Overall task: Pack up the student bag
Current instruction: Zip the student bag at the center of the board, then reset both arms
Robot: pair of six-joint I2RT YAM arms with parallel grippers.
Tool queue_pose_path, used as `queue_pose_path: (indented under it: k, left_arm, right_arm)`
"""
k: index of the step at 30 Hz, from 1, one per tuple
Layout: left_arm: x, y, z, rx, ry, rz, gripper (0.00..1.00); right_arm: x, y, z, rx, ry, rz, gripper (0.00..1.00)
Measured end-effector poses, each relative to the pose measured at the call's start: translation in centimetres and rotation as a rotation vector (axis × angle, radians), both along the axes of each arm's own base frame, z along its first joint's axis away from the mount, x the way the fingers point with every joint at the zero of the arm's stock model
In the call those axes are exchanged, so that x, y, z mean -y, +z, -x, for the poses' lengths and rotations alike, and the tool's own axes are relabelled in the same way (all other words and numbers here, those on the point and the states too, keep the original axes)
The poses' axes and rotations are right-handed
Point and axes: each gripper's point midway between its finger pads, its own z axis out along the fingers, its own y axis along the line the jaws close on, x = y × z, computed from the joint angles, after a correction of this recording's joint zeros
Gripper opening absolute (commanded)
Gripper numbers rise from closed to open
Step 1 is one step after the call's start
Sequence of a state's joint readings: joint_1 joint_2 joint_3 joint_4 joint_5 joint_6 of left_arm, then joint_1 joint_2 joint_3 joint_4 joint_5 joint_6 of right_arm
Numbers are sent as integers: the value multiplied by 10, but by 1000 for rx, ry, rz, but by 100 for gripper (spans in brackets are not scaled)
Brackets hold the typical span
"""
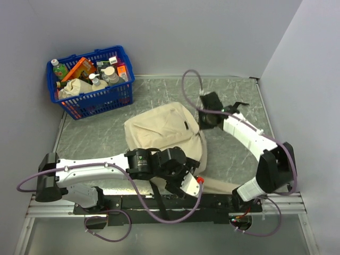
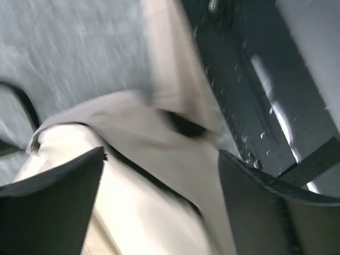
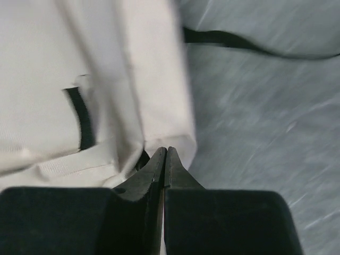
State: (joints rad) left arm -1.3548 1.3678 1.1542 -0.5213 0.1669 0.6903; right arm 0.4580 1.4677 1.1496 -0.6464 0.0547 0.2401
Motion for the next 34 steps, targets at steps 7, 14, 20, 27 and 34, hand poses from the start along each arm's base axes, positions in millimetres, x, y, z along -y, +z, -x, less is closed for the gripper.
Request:
queue_pose_path:
  k: [7, 14, 20, 27, 34]
  left_arm:
    - [8, 90, -48, -63, 137, 199, 96]
    - [-42, 115, -100, -110, 386, 268, 96]
    - [-106, 144, -203, -179, 770, 333, 96]
    - [-160, 136, -252, -260, 1053, 344, 96]
    - [-211, 89, -249, -343, 1214, 392, 96]
  right_arm:
    - [28, 43, -72, 186, -156, -25, 35]
    - [22, 39, -35, 175, -128, -114, 100]
    - [21, 62, -19, 233, -119, -182, 100]
    - [21, 93, 2, 330, -97, -265, 100]
    - [25, 79, 13, 325, -95, -264, 100]
